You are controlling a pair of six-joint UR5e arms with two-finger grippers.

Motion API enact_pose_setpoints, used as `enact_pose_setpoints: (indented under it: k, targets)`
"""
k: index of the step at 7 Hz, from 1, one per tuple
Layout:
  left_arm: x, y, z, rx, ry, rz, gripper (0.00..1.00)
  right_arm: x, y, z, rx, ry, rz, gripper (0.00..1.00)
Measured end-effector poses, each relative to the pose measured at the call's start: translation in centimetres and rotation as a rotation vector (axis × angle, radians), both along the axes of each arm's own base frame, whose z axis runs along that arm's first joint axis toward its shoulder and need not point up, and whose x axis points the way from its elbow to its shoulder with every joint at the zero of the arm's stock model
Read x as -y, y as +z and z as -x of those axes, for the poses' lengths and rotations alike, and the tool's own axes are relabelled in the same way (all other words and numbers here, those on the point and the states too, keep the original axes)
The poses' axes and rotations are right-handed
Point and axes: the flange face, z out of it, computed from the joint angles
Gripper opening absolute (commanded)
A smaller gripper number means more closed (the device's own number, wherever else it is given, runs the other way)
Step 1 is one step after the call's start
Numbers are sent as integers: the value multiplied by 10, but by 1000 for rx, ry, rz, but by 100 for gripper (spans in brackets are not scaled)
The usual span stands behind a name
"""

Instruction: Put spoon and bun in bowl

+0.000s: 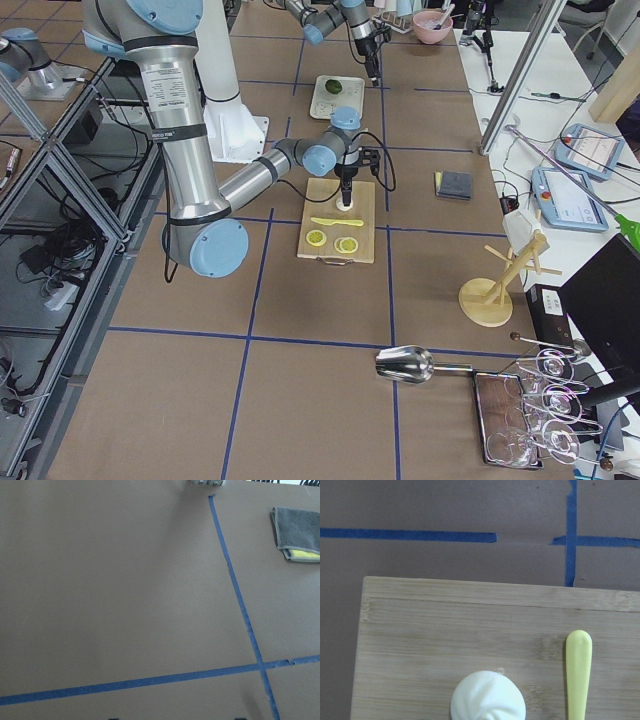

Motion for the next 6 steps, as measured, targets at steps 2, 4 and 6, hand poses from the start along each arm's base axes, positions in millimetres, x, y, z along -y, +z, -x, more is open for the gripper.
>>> enact_pose_setpoints:
  k: [2, 4, 6]
  targets:
    - [0, 1, 0, 1, -2, 2, 84, -8, 9, 18, -33, -13, -14, 84]
    - [0, 1, 0, 0, -3, 3, 84, -10, 16, 25, -50, -17, -15, 79]
    - [-3, 4, 4, 0, -4, 4, 84, -10, 18, 30, -58, -20, -16, 70]
